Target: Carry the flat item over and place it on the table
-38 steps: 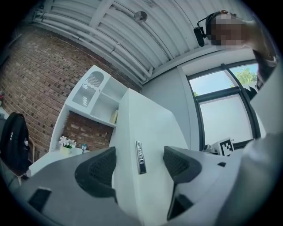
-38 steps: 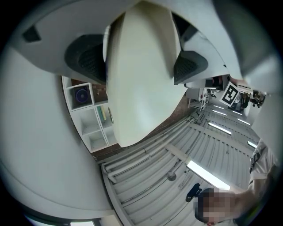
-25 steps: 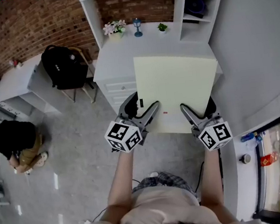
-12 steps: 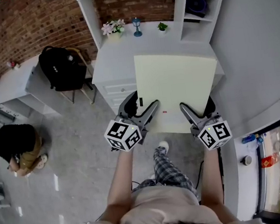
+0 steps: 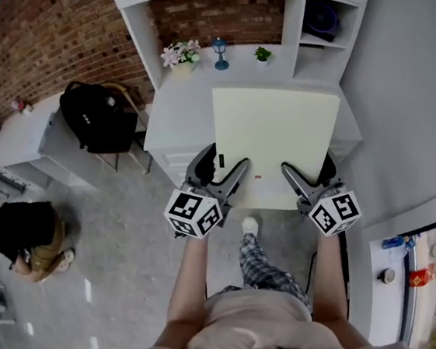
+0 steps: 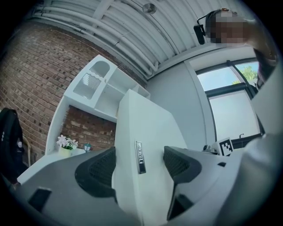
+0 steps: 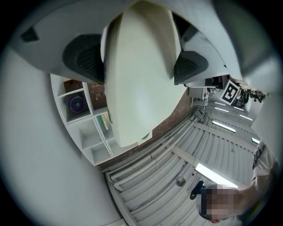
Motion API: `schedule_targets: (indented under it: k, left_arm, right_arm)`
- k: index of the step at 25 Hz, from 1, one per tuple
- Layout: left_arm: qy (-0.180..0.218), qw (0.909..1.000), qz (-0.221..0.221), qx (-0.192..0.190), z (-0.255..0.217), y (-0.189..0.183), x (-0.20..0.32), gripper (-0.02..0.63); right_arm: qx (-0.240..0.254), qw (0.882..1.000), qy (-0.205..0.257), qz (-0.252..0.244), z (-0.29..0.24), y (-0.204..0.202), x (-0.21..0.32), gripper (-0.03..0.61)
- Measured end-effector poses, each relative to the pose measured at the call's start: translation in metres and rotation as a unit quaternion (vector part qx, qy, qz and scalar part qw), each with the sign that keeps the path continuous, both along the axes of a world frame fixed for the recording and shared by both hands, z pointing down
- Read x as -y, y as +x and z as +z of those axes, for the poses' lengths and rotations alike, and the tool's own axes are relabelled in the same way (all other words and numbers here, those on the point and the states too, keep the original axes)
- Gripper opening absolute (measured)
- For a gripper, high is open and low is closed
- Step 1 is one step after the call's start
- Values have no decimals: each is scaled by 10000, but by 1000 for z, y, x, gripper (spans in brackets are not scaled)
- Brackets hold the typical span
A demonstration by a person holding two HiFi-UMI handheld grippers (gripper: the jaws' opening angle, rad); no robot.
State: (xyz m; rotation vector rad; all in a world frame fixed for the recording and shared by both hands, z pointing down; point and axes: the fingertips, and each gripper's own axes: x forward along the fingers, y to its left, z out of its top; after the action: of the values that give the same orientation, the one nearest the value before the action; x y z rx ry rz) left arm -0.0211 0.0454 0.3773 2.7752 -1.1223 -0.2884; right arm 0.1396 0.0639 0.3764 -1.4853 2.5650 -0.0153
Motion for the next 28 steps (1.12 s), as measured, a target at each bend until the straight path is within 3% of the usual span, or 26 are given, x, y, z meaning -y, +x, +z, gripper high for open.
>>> schedule_targets:
  k: [17,28]
  left_arm:
    - [-459,9975,-529,-30,21,0,282,333]
    - [-884,9933,-741,61,48,-19,376,333]
  right_arm:
    - [-39,9971,-509,-561,20,0,300,495]
    - [138,9915,-1068,-735,52,-18,399,495]
